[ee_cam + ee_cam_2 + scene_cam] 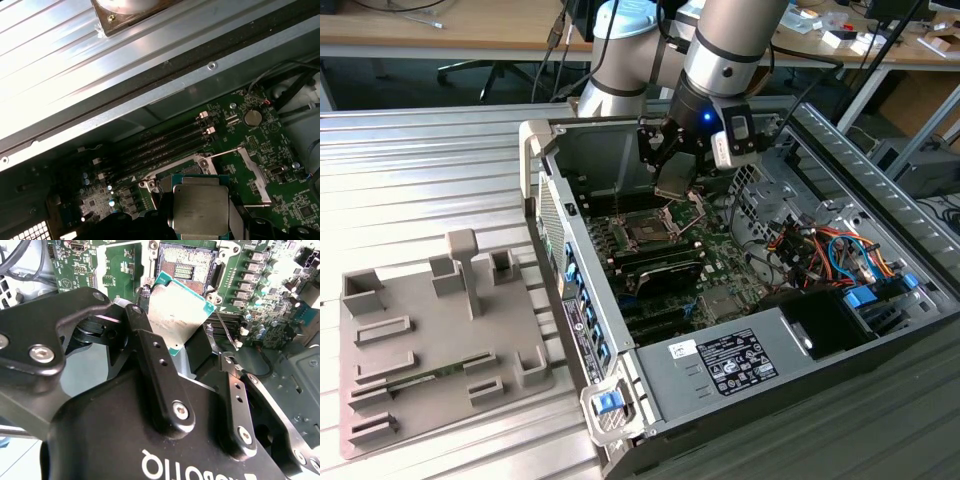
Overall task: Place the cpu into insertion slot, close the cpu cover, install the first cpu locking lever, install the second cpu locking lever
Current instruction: 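Place the cpu into insertion slot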
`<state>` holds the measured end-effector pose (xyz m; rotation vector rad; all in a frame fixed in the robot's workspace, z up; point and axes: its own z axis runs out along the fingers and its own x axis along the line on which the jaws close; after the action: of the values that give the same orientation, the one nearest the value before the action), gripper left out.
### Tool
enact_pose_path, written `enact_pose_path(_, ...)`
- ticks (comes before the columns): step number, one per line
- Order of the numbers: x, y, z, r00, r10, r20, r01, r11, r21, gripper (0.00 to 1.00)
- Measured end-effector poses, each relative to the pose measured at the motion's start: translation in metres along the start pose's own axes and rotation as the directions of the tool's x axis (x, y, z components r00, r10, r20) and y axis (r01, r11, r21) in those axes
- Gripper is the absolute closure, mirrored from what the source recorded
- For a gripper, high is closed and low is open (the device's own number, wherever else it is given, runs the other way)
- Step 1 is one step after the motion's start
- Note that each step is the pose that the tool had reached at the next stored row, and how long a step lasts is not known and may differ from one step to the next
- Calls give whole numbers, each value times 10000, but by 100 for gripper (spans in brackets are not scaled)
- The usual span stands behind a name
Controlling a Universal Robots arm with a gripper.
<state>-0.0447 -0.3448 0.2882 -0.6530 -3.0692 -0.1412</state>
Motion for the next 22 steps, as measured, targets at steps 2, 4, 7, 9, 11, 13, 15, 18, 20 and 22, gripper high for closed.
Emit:
enact_pose_path(2,0,0,1,10000,28,3,-28,10000,-1,45)
enact_pose_path(4,0,0,2,10000,57,5,-57,10000,-1,45)
enact_pose_path(7,0,0,2,9999,112,10,-112,9999,-2,45)
enact_pose_path(9,0,0,3,9999,150,13,-150,9999,-3,45)
enact_pose_path(11,0,0,4,9998,174,15,-174,9998,-3,45)
enact_pose_path(13,0,0,5,9998,202,18,-202,9998,-4,45)
enact_pose_path(15,0,0,6,9997,228,20,-228,9997,-5,45)
enact_pose_path(18,0,0,7,9997,253,22,-253,9997,-5,45)
enact_pose_path(20,0,-1,7,9996,273,25,-273,9996,-5,45)
enact_pose_path(22,0,-1,8,9996,289,26,-289,9996,-6,45)
